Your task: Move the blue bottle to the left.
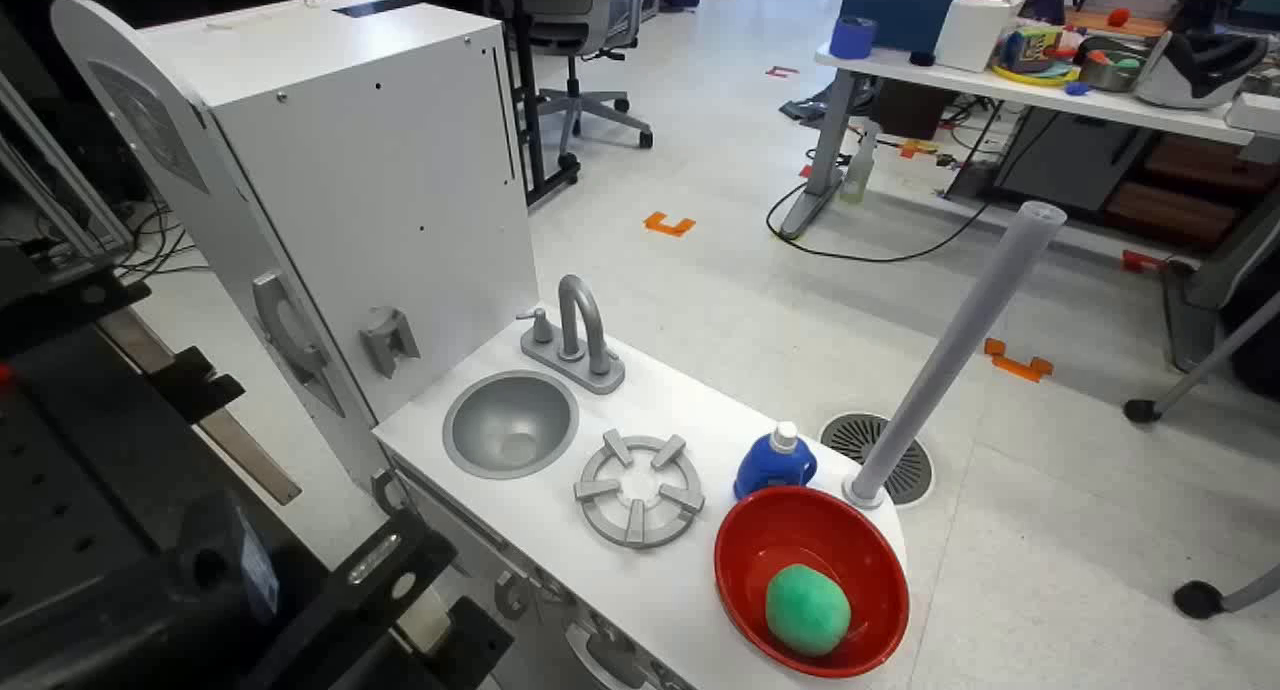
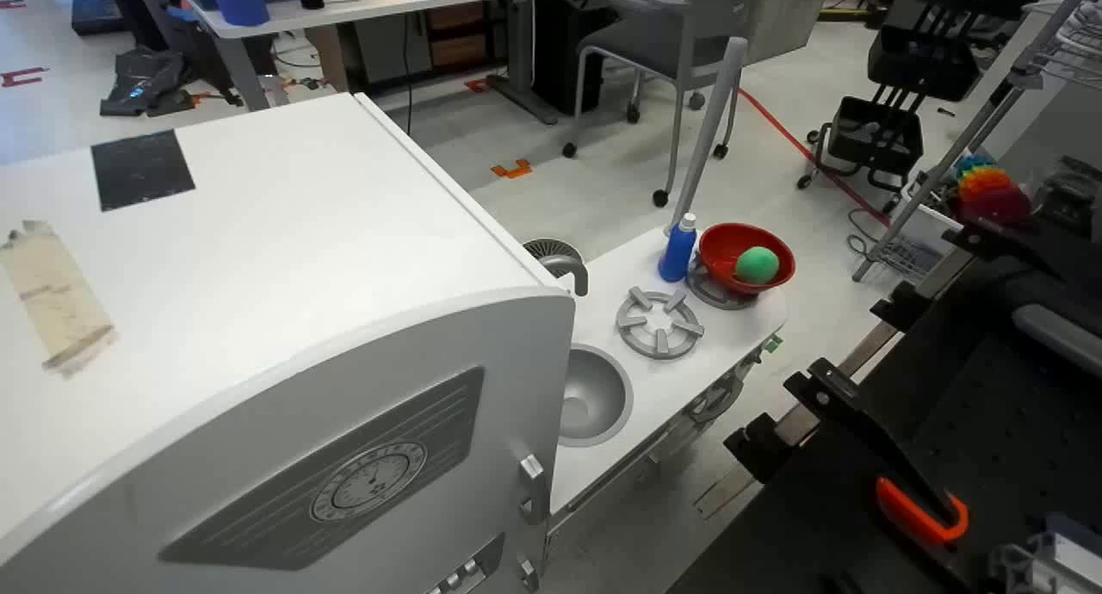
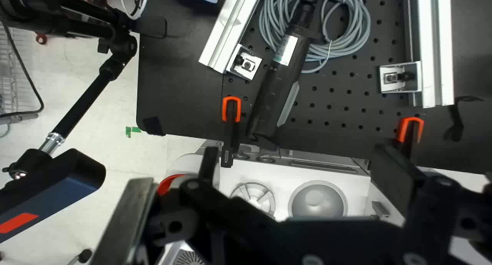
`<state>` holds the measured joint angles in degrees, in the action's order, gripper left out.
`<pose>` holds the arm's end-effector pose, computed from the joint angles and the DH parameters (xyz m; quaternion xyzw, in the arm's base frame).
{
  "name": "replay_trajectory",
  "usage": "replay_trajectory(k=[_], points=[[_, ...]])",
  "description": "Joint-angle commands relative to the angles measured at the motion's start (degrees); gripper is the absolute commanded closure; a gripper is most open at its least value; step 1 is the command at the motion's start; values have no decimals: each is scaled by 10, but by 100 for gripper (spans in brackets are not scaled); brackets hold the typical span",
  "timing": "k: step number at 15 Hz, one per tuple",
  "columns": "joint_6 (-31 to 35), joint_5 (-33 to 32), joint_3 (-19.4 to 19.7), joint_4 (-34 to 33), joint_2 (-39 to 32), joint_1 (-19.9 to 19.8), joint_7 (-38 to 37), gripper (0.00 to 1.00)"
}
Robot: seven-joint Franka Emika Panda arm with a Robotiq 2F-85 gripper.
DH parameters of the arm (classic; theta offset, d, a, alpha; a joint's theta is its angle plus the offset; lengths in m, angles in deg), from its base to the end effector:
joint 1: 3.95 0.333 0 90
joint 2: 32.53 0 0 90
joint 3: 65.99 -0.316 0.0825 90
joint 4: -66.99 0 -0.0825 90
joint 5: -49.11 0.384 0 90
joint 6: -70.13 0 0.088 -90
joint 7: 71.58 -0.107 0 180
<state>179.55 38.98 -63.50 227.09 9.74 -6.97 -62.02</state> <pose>0.2963 -0.0398 0.3977 0.9921 0.0772 -0.0805 0.0567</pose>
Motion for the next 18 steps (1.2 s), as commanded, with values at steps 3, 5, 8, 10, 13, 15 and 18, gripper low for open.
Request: replay_trajectory(k=[3,5,8,10,13,15,18], points=[[-2,-3,5,-1,0,5,-3,0],[-2,-3,5,-1,0,5,-3,0],[-2,-3,5,-1,0,5,-3,0],[-2,-3,5,-1,0,5,-3,0],[0,-6,-6,-9,-13,4,-20,0],[21,9,-20,-46,-70,9,-62,0],[72,5,-37,-112,-168,4,-118,0]])
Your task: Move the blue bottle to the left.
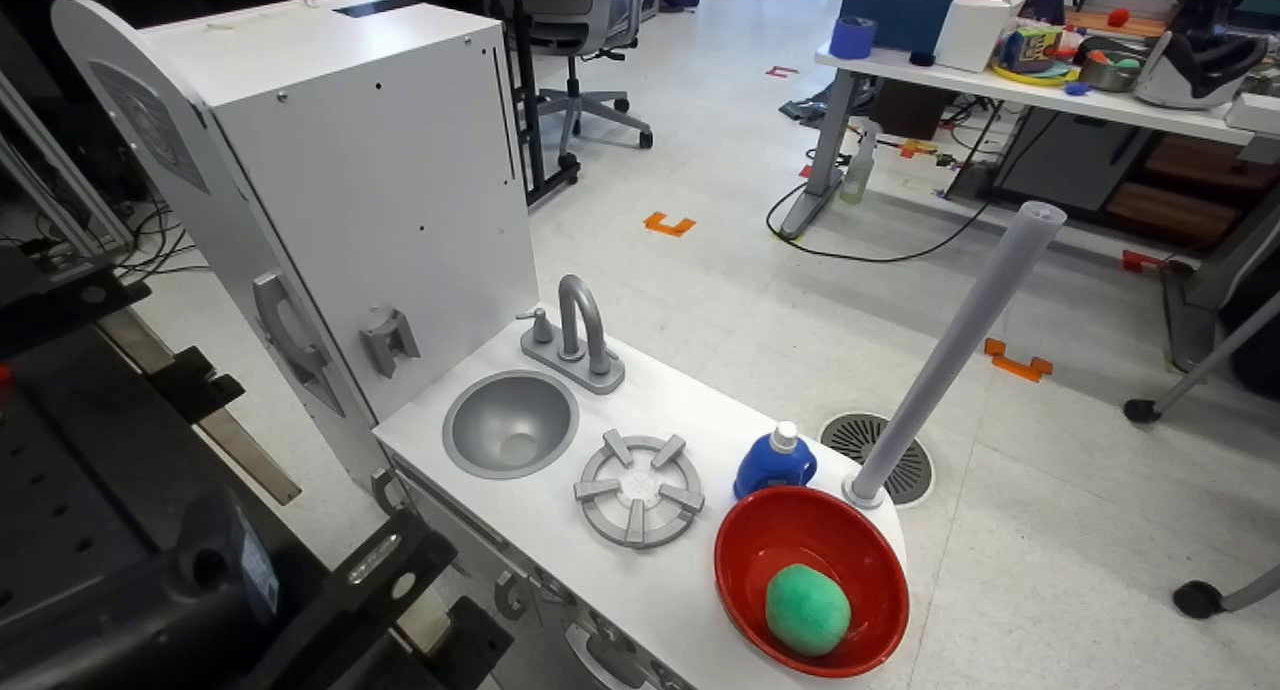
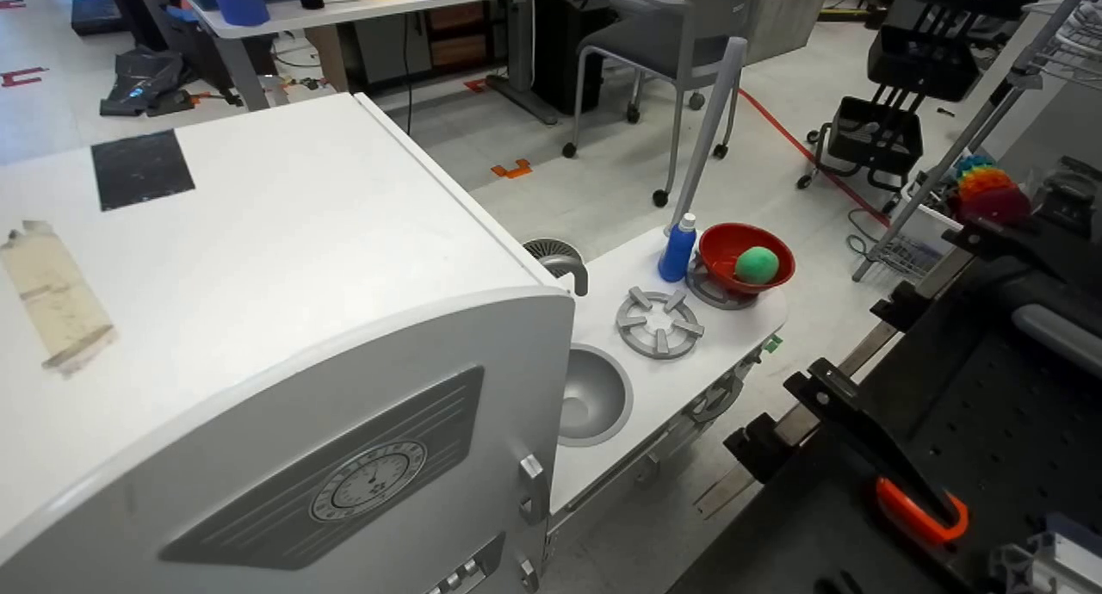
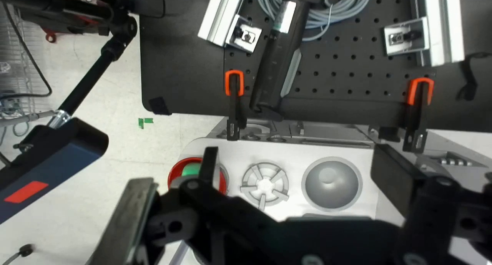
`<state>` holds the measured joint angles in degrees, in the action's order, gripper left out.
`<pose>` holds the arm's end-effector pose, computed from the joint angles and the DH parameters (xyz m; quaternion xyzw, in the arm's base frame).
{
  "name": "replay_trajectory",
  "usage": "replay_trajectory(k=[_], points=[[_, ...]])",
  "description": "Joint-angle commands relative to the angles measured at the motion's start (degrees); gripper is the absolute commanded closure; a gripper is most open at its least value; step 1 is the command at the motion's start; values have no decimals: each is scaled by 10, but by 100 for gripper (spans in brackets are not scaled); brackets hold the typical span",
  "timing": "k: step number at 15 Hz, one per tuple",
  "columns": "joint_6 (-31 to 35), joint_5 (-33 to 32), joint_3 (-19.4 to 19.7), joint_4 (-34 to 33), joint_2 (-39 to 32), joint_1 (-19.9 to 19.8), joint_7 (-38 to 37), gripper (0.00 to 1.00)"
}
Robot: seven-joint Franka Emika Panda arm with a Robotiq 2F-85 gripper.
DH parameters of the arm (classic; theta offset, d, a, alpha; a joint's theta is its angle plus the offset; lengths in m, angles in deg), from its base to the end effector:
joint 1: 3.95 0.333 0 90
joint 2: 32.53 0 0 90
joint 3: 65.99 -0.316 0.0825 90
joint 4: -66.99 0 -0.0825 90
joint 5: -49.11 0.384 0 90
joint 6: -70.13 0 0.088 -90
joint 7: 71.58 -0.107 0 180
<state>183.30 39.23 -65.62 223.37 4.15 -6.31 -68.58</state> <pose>0.3267 -0.0264 0.4016 0.9947 0.0414 -0.0603 0.0723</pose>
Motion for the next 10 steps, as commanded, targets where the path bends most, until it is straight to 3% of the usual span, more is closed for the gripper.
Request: replay_trajectory(k=[1,7,10], points=[[44,2,-19,-97,-141,-6,-71,0],[94,18,-5,-259,-349,-11,-145,0],[165,-7,0,-330,-459,-7,-207,0]])
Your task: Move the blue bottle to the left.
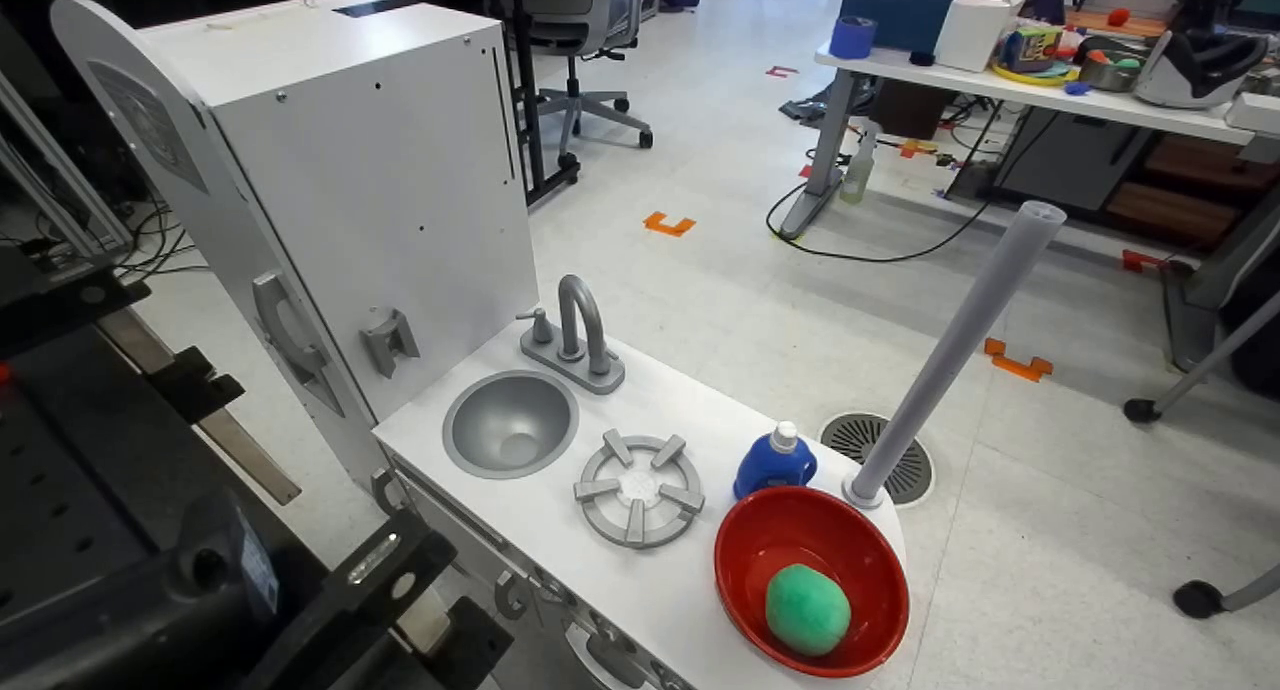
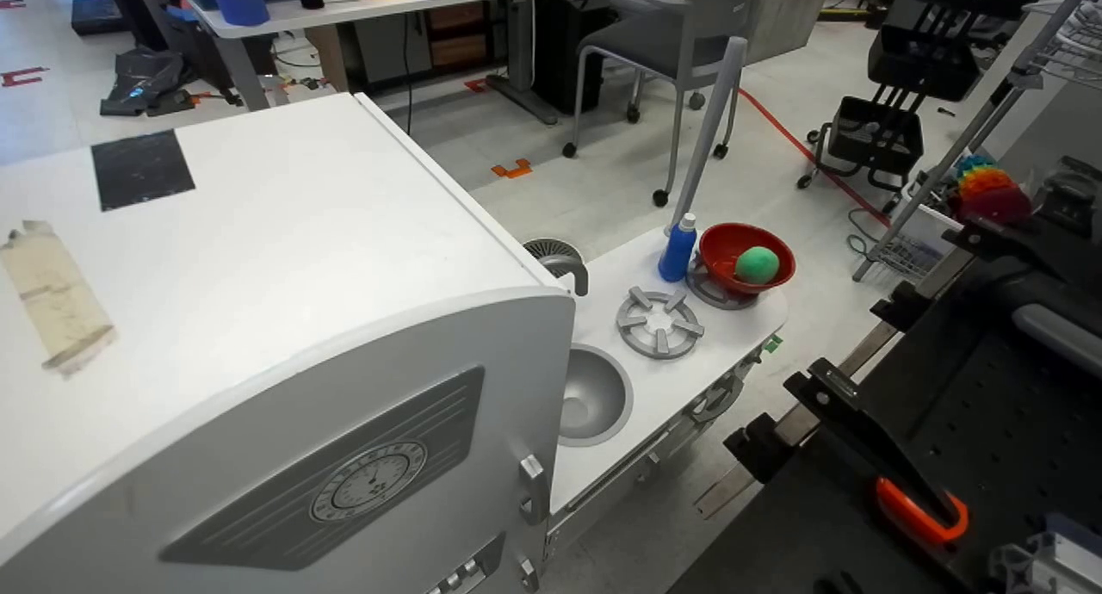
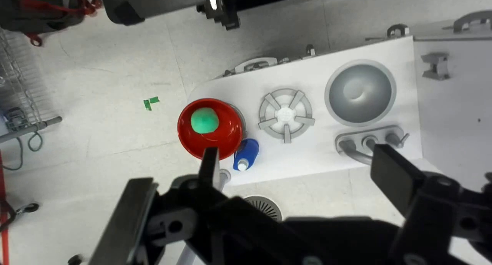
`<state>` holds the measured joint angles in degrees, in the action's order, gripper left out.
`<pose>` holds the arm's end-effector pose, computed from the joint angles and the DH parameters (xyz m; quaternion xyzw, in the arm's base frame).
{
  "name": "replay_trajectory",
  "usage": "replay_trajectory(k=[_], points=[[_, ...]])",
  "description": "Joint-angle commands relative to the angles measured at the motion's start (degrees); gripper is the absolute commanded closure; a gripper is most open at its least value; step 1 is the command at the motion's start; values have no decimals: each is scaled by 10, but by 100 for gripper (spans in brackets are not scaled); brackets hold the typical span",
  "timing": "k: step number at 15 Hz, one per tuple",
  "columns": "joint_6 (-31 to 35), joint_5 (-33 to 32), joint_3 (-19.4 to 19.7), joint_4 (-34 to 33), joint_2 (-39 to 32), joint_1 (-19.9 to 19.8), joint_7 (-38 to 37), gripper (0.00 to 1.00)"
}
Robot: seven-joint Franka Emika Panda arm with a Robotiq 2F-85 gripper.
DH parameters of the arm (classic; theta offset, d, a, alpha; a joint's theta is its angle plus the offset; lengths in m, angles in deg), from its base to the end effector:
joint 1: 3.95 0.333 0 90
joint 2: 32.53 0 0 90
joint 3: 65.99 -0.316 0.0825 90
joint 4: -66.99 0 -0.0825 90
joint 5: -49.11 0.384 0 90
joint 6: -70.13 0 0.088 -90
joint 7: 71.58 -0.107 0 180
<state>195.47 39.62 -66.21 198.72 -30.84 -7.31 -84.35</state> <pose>0.4984 -0.0333 0.3540 0.9931 -0.0877 -0.0352 0.0687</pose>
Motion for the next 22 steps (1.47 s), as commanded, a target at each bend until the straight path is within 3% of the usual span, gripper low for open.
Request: replay_trajectory(k=[1,5,8,16,22], points=[[69,-8,11,-107,-147,7,-60,0],[124,21,32,-213,-302,16,-81,0],[138,85,28,-307,-416,2,-56,0],[115,150,50,-558,-679,-27,-65,0],[94,157,78,-719,-826,-50,-100,0]])
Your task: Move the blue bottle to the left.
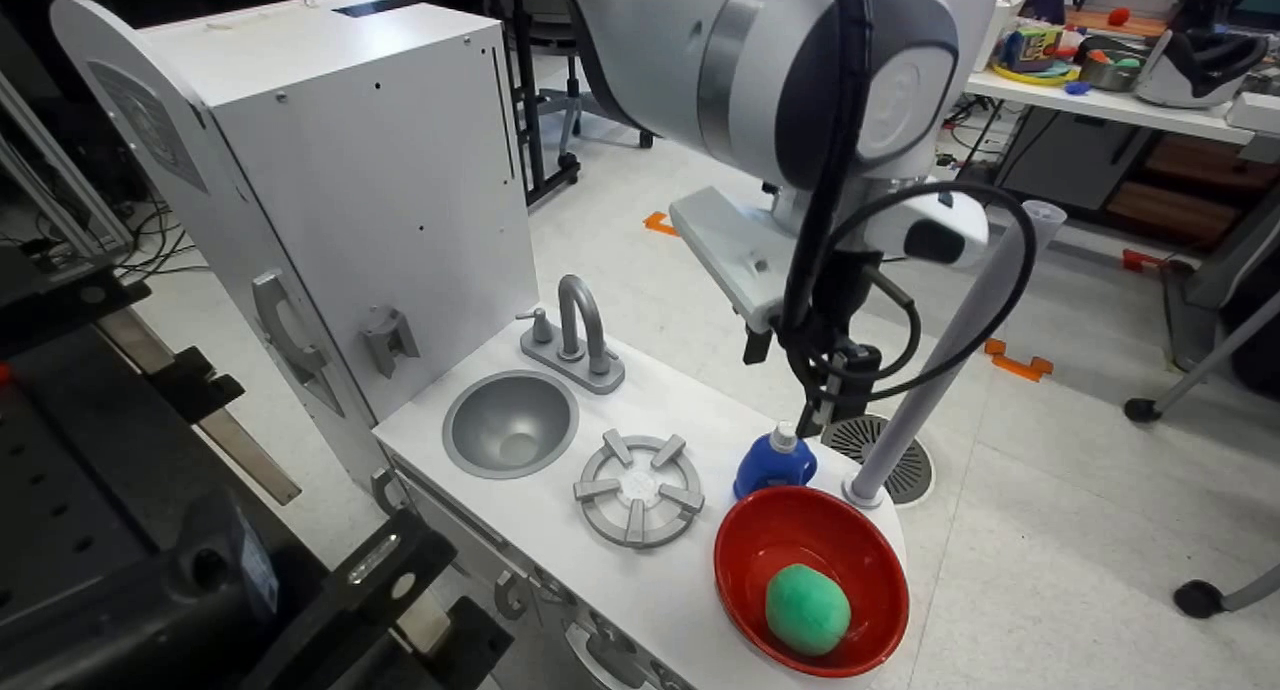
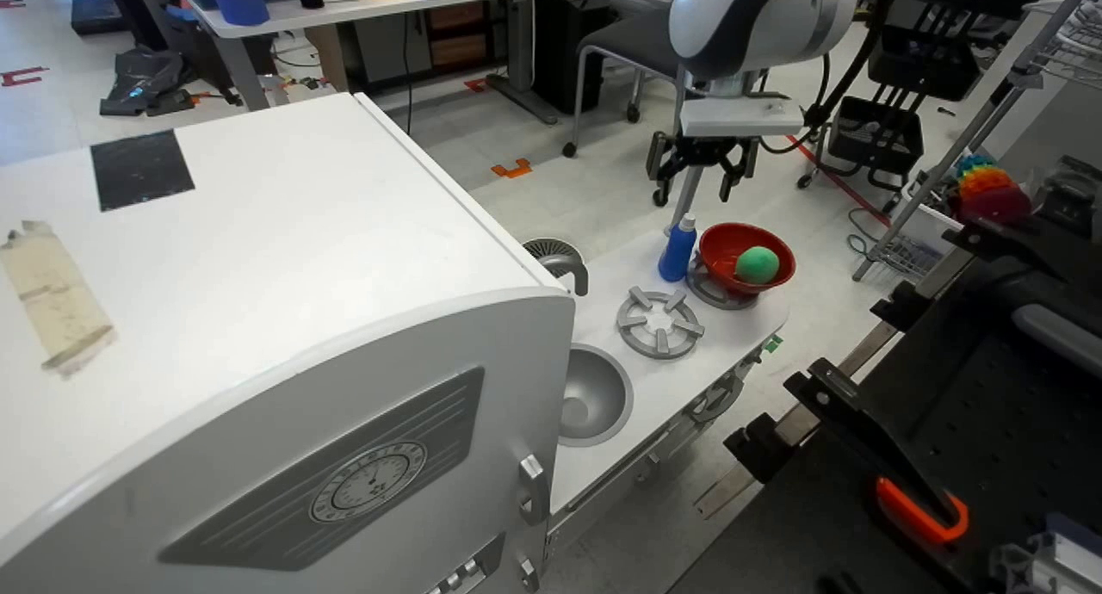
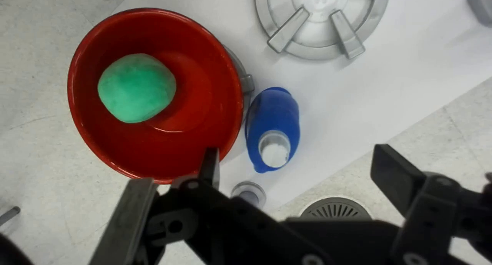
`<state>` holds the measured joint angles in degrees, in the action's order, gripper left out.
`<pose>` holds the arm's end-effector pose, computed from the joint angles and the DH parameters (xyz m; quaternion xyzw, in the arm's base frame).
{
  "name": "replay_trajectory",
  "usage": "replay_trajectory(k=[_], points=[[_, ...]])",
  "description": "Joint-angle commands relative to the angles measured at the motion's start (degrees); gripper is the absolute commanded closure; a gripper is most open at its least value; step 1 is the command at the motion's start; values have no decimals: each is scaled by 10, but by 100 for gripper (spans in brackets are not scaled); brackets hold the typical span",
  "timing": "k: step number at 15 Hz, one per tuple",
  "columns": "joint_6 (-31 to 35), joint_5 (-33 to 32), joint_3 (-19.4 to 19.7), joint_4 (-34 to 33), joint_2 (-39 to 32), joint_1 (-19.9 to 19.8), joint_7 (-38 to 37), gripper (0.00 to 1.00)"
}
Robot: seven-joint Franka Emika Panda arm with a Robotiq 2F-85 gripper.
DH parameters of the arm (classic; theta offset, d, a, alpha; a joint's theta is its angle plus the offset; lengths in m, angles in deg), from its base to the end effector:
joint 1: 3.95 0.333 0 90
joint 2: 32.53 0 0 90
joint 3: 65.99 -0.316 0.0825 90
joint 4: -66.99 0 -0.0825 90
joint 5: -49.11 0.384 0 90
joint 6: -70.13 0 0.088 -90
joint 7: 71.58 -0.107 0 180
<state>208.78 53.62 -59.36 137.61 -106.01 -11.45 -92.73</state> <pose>0.6806 -0.1532 -0.0303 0.9540 -0.2949 -0.0414 0.0352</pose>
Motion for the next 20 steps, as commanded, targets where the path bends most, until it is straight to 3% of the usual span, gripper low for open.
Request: replay_trajectory(k=[1,5,6,11,12,13,20], points=[[-47,5,6,-139,-99,-17,-25,0],[-91,6,4,-245,-174,-31,-43,0],[-70,12,8,-169,-123,-21,-41,0],[-75,9,6,-180,-123,-14,-45,0],[-75,10,6,-180,-121,-14,-46,25],[-73,9,7,-178,-120,-13,-47,26],[-59,5,15,-164,-118,-5,-70,80]])
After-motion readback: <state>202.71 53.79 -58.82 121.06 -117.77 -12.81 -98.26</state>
